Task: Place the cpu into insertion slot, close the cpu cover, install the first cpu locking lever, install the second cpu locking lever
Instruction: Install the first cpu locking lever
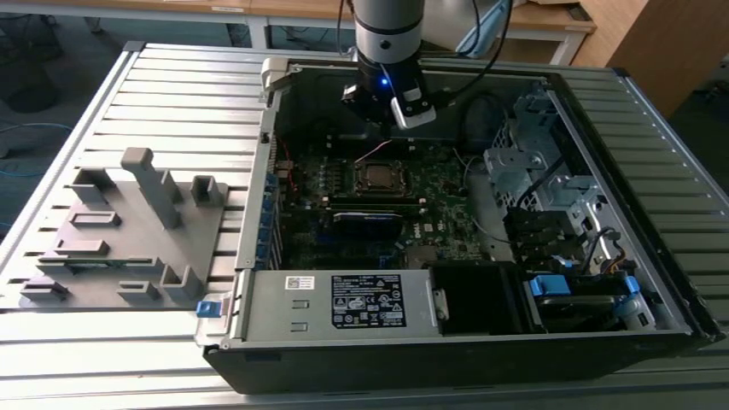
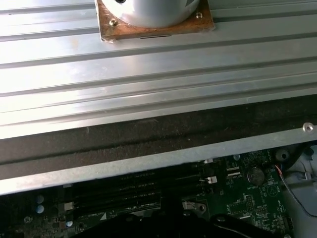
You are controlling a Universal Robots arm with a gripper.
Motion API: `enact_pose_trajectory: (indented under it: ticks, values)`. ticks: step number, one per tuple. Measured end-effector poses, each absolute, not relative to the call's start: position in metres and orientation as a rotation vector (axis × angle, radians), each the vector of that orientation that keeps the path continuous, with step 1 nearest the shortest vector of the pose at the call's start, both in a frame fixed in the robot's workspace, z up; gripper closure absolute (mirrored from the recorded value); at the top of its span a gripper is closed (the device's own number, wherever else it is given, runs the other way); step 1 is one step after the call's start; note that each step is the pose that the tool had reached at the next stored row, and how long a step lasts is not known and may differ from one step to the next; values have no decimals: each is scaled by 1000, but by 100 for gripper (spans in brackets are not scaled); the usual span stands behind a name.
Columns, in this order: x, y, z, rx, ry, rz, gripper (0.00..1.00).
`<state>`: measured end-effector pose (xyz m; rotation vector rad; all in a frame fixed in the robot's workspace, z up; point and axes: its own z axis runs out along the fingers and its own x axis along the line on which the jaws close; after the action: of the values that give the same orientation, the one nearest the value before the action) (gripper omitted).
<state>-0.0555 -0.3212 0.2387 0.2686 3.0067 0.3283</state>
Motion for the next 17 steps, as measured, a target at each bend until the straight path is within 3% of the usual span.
enact_pose_trajectory:
  ticks: [17]
  values:
    - [-56,-322,217,268,3006,328,90]
